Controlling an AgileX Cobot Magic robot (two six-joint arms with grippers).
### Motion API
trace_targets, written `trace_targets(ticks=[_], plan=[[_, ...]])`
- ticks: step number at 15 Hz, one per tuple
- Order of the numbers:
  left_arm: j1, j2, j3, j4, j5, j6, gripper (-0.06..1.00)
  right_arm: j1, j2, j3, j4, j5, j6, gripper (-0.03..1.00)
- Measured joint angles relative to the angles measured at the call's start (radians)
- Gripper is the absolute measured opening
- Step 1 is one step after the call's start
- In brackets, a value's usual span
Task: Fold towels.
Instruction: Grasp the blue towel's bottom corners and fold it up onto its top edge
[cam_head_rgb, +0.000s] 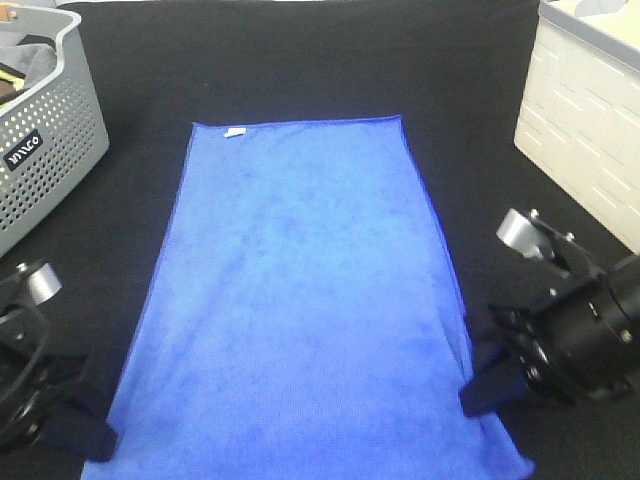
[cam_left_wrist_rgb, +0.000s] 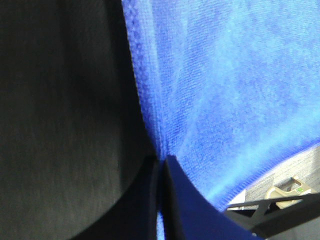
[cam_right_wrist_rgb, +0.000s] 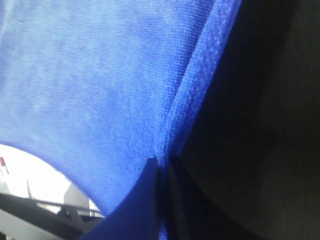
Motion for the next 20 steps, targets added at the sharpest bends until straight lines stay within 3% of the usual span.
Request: trace_targets(ticks=[5,9,12,14,15,18,20], plan=[[0.0,-0.167,0.087,-0.032,-0.01,-0.004,0.0,0.0,-0.063,0.104,0.001,-0.023,0.003,0.0],[0.0,-0.117,0.043,-0.093,-0.134,-0.006,0.0,0.0,-0.048,-0.074,-0.015,-0.036,0.015,0.0],[0.0,-0.013,-0.128,-0.086,-0.174,-0.004,0.0,0.0,0.053,-0.278,-0.057,-0.035,0.07,0.0],[0.0,0.112,-0.316,-0.052,-0.191,-0.005,0.0,0.0,0.187,-0.477,-0.107,-0.011,0.123,0.0],[0.0,0.112,-0.316,-0.052,-0.191,-0.005,0.0,0.0,0.187,-0.477,-0.107,-0.011,0.123,0.0],[0.0,0.275,-0.561,-0.027,-0.192,-0.03,0.0,0.0,0.369,-0.735,-0.175,0.031,0.199,0.0],[0.0,0.403,-0.78,0.039,-0.191,-0.081,0.0,0.0,0.504,-0.971,-0.26,0.074,0.289,0.0]])
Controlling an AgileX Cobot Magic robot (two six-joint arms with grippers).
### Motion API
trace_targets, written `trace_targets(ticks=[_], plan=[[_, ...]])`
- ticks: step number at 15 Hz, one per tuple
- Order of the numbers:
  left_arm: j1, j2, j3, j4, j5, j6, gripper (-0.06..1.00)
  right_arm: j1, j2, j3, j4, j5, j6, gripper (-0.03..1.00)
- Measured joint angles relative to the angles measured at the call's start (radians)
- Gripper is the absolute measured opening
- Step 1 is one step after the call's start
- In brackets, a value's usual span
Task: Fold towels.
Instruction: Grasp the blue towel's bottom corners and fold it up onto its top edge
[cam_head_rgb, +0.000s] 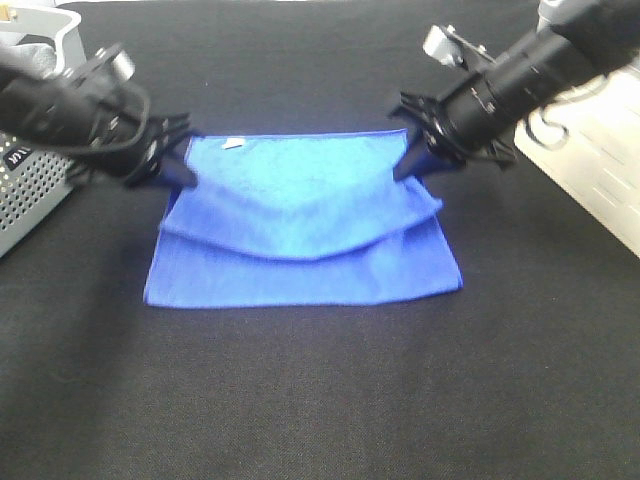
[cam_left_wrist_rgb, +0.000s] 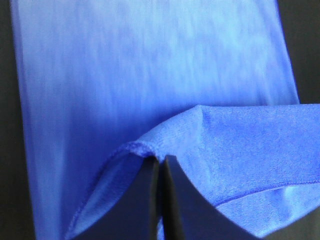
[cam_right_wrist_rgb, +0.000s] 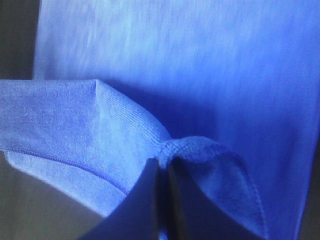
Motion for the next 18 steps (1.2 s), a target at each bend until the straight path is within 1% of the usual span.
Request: trace_targets(ticks=[1,2,3,4,6,7,9,11,12,15,16,17,18], plan=[[0.005,0.049,-0.072,0.031,0.002,-0.035,0.0,0.0,0.047,-0.086,-0.042,0.012,0.038,0.0],[0.02,0.104,-0.165,0.07,0.004,-0.08,0.0,0.0,0.117,-0.219,-0.108,0.033,0.089,0.0],[0.032,0.135,-0.221,0.085,0.005,-0.096,0.0,0.0,0.161,-0.31,-0.149,0.048,0.121,0.0],[0.043,0.166,-0.284,0.093,0.005,-0.102,0.0,-0.001,0.2,-0.384,-0.177,0.055,0.142,0.0],[0.049,0.213,-0.375,0.125,-0.004,-0.097,0.0,-0.02,0.278,-0.521,-0.181,0.062,0.169,0.0],[0.049,0.213,-0.375,0.125,-0.004,-0.097,0.0,-0.02,0.278,-0.521,-0.181,0.062,0.169,0.0],[0.049,0.289,-0.482,0.156,-0.046,-0.087,0.0,-0.051,0.365,-0.661,-0.183,0.064,0.172,0.0],[0.049,0.35,-0.559,0.16,-0.073,-0.082,0.0,-0.055,0.423,-0.733,-0.191,0.056,0.166,0.0],[0.049,0.381,-0.598,0.16,-0.089,-0.079,0.0,-0.055,0.447,-0.752,-0.193,0.043,0.162,0.0],[0.049,0.484,-0.695,0.16,-0.097,-0.045,0.01,-0.055,0.51,-0.758,-0.209,-0.046,0.155,0.0],[0.049,0.498,-0.703,0.16,-0.097,-0.042,0.05,-0.055,0.52,-0.758,-0.214,-0.064,0.152,0.0],[0.049,0.507,-0.704,0.161,-0.098,-0.039,0.13,-0.055,0.523,-0.758,-0.218,-0.073,0.152,0.02],[0.049,0.513,-0.707,0.168,-0.099,-0.038,0.28,-0.055,0.523,-0.758,-0.22,-0.076,0.152,0.08]])
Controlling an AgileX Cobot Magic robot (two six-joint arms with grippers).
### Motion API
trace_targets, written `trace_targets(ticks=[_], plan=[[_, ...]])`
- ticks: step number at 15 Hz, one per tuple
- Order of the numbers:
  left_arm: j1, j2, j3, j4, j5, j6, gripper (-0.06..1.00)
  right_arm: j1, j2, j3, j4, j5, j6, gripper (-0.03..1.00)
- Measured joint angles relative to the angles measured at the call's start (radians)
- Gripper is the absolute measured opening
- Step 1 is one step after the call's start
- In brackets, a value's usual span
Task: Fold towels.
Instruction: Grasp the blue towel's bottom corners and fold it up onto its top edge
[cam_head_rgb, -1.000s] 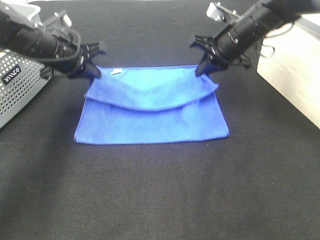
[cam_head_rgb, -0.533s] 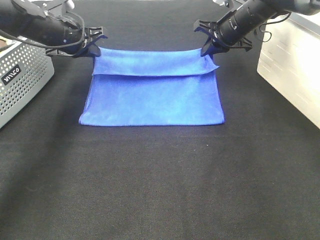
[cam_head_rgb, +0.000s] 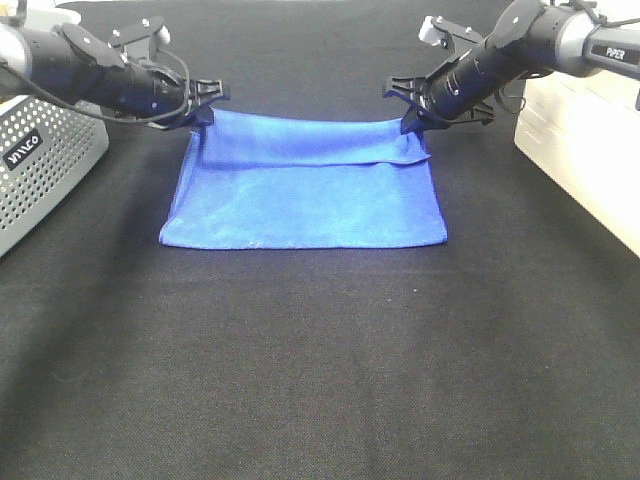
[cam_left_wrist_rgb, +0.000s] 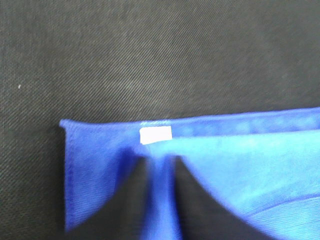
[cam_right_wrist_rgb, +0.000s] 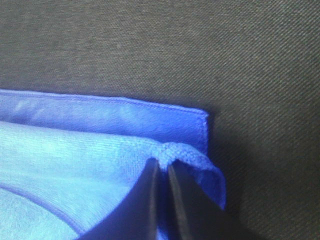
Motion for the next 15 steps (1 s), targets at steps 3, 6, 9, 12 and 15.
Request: trace_targets(ticks=[3,6,9,12,15], plan=[[0.0,-0.004,0.0,0.023,0.001,0.0,0.64,0.0,0.0,-0.003,-0.013,0.01,0.0,0.47],[0.009,-0.028,0.0,0.071,0.099,0.0,0.7,0.0,-0.026,-0.003,-0.068,0.14,0.001,0.83],[0.05,-0.062,-0.002,0.083,0.321,-0.023,0.7,0.0,-0.077,-0.003,-0.097,0.239,0.05,0.86],[0.082,-0.094,0.003,0.104,0.504,-0.108,0.68,0.0,-0.089,-0.005,-0.103,0.381,0.112,0.86],[0.077,-0.171,0.179,0.123,0.502,-0.193,0.67,0.0,-0.09,-0.005,-0.115,0.521,0.151,0.85]])
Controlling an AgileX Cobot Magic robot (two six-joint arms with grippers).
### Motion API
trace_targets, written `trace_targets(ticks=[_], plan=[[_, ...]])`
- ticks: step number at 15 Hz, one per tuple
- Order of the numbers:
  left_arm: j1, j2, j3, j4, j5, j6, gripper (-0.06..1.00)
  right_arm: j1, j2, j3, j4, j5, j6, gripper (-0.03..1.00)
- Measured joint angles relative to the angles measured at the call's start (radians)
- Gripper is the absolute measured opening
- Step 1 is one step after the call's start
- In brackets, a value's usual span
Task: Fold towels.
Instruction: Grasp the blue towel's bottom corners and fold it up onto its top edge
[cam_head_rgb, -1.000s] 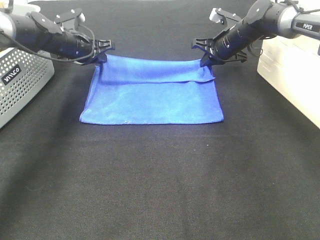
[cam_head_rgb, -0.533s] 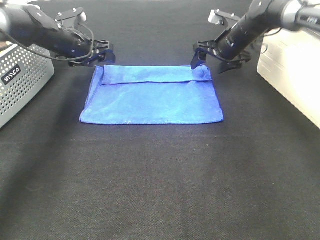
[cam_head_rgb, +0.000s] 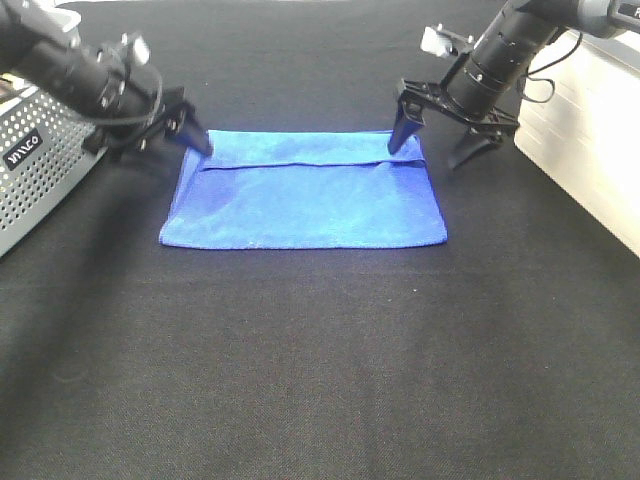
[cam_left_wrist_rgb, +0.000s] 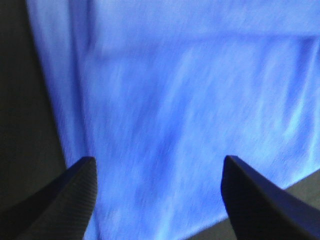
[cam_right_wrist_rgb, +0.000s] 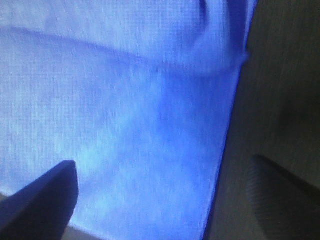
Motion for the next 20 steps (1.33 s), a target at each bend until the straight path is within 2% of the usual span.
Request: trace_targets(ticks=[2,4,8,9,12,17,19,20], plan=[[0.011,-0.069,0.143,0.015,-0.048,-0.06,0.67,0.0,-0.009,0.021,-0.029,0.032,0.031,0.81],[0.028,-0.12,0.244,0.026,-0.079,-0.075,0.67,0.0,-0.048,0.123,-0.053,0.031,0.045,0.77],[0.007,-0.122,0.274,0.035,-0.093,-0.079,0.67,0.0,-0.181,0.406,-0.055,-0.138,0.044,0.75],[-0.002,-0.115,0.274,0.035,-0.1,-0.084,0.67,0.001,-0.181,0.441,-0.055,-0.151,0.034,0.75],[-0.011,-0.069,0.274,0.046,-0.107,-0.134,0.67,0.001,-0.173,0.496,-0.032,-0.185,-0.01,0.75],[-0.02,-0.062,0.274,0.053,-0.128,-0.175,0.67,0.001,-0.169,0.503,0.094,-0.226,-0.083,0.74],[-0.042,-0.057,0.274,0.052,-0.14,-0.182,0.63,0.004,-0.139,0.502,0.156,-0.23,-0.105,0.58],[-0.052,-0.055,0.274,0.051,-0.143,-0.184,0.56,0.004,-0.134,0.502,0.169,-0.232,-0.107,0.45]])
